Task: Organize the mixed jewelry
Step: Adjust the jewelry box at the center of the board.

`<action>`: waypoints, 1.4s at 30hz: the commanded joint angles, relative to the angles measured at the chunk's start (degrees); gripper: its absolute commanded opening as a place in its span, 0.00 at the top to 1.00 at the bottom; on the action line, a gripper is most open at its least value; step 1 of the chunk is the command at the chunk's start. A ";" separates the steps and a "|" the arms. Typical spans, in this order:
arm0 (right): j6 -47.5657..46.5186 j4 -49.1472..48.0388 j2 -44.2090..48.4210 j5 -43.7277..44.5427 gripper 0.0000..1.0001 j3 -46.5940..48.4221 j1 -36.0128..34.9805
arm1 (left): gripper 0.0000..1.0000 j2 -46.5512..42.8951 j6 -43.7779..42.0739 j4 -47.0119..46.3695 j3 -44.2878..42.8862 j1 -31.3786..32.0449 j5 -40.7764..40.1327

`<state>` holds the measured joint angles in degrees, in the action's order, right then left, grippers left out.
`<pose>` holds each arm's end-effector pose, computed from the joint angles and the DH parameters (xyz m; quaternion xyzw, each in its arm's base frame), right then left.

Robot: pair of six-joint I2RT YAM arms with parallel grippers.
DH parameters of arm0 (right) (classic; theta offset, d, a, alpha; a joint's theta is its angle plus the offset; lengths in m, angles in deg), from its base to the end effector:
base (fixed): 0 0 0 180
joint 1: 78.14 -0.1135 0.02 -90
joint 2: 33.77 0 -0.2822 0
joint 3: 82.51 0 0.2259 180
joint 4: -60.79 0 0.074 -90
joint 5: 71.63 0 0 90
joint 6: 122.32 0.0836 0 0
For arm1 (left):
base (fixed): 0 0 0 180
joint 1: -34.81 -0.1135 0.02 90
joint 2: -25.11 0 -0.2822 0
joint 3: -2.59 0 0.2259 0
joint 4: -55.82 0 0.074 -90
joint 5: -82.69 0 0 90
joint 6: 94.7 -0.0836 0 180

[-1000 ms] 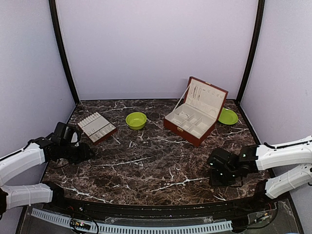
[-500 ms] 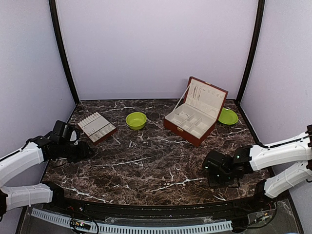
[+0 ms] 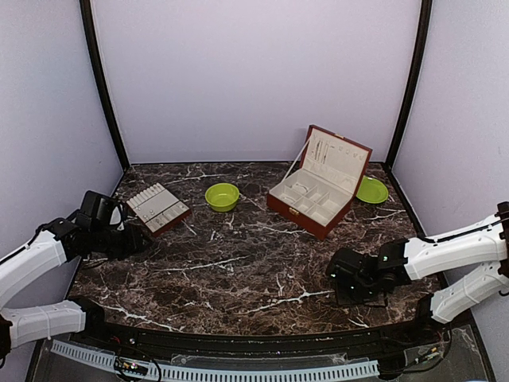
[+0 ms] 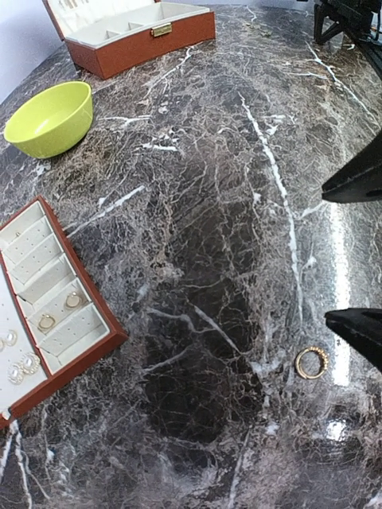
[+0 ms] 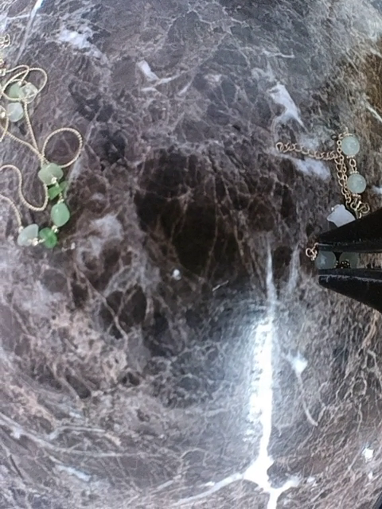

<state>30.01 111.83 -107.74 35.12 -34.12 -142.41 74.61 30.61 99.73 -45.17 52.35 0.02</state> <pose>0.1005 0.1530 0.1373 0.0003 0.9827 0.0380 0.1810 0.1610 -0.0621 0.2090 -0.1189 0.9168 -0.2206 0.3110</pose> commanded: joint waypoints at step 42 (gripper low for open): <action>-5.38 -17.29 10.11 0.59 1.00 5.78 10.08 | 0.27 -4.05 -27.00 -4.62 -9.75 -12.79 -15.55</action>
<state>25.29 93.52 -98.61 33.66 -31.32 -133.10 69.06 4.06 95.18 -55.29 39.83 -13.81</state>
